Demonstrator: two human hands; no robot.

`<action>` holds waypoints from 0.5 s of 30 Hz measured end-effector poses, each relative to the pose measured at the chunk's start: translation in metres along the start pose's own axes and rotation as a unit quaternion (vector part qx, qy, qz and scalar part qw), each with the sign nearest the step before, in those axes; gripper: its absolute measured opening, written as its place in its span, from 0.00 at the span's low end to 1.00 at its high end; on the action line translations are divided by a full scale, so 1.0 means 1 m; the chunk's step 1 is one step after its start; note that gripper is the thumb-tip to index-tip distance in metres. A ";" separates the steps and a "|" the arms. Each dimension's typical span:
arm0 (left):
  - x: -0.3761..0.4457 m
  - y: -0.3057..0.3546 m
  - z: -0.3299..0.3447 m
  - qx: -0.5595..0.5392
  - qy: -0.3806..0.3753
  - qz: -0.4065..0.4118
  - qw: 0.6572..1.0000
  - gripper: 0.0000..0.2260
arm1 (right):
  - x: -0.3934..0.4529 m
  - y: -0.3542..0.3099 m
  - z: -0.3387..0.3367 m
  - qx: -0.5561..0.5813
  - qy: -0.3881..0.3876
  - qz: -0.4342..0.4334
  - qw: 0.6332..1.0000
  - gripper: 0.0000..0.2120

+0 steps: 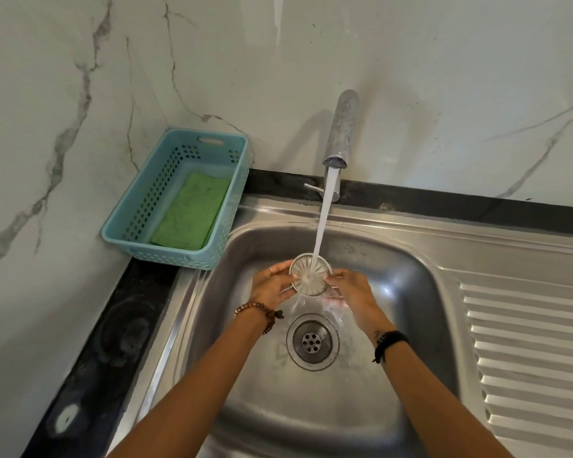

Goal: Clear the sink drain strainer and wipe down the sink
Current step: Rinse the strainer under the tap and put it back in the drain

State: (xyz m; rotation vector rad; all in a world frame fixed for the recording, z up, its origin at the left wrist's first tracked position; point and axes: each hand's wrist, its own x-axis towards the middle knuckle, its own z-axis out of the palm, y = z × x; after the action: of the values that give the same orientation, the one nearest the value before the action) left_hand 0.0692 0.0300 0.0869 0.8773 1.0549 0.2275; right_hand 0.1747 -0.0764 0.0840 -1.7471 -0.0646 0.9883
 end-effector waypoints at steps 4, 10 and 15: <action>-0.003 -0.010 0.001 -0.002 0.020 -0.065 0.998 0.09 | -0.001 -0.003 0.001 -0.109 0.011 -0.153 0.982 0.06; -0.005 -0.006 0.012 0.092 0.041 0.020 0.995 0.05 | 0.005 0.012 -0.014 -0.123 0.046 -0.210 0.969 0.08; -0.003 0.007 0.016 0.249 0.058 0.135 0.957 0.06 | 0.011 0.012 -0.009 -0.022 0.040 -0.100 0.994 0.06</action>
State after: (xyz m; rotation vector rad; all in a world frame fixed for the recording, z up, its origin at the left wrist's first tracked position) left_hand 0.0826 0.0247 0.0968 1.4833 1.1187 0.2484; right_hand 0.1823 -0.0828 0.0682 -1.7793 -0.2077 0.7756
